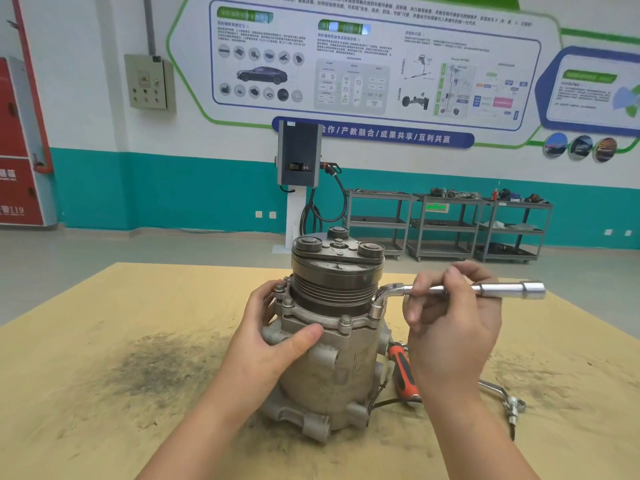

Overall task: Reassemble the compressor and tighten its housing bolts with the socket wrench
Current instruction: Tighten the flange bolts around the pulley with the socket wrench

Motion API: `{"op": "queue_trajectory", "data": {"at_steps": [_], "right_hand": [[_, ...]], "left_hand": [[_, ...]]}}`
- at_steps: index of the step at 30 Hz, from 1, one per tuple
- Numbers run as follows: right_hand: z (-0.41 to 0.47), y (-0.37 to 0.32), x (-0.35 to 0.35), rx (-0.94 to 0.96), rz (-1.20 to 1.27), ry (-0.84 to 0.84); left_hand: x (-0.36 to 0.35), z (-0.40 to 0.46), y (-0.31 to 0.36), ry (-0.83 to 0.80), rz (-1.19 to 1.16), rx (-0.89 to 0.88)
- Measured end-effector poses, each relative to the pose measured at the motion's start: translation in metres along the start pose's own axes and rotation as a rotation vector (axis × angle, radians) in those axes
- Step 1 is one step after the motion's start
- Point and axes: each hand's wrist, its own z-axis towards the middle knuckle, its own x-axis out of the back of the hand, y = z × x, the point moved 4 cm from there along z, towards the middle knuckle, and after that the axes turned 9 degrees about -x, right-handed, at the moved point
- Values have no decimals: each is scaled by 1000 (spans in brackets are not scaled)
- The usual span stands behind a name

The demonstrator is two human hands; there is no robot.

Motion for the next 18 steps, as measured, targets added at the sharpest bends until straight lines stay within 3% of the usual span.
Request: {"op": "queue_trajectory", "data": {"at_steps": [4, 6, 9, 14, 16, 18], "right_hand": [[-21, -7, -15, 449, -253, -146], [-24, -4, -17, 513, -303, -194], [-19, -1, -13, 441, -283, -139], [2, 9, 6, 98, -93, 83], [2, 11, 7, 82, -82, 116], [-5, 8, 3, 208, -171, 105]], "left_hand": [[0, -2, 3, 46, 17, -4], [-2, -6, 7, 106, 80, -45], [-11, -16, 15, 204, 159, -162], [-18, -21, 18, 242, 235, -247], [-16, -19, 18, 238, 234, -254], [-13, -17, 16, 225, 192, -253]]}}
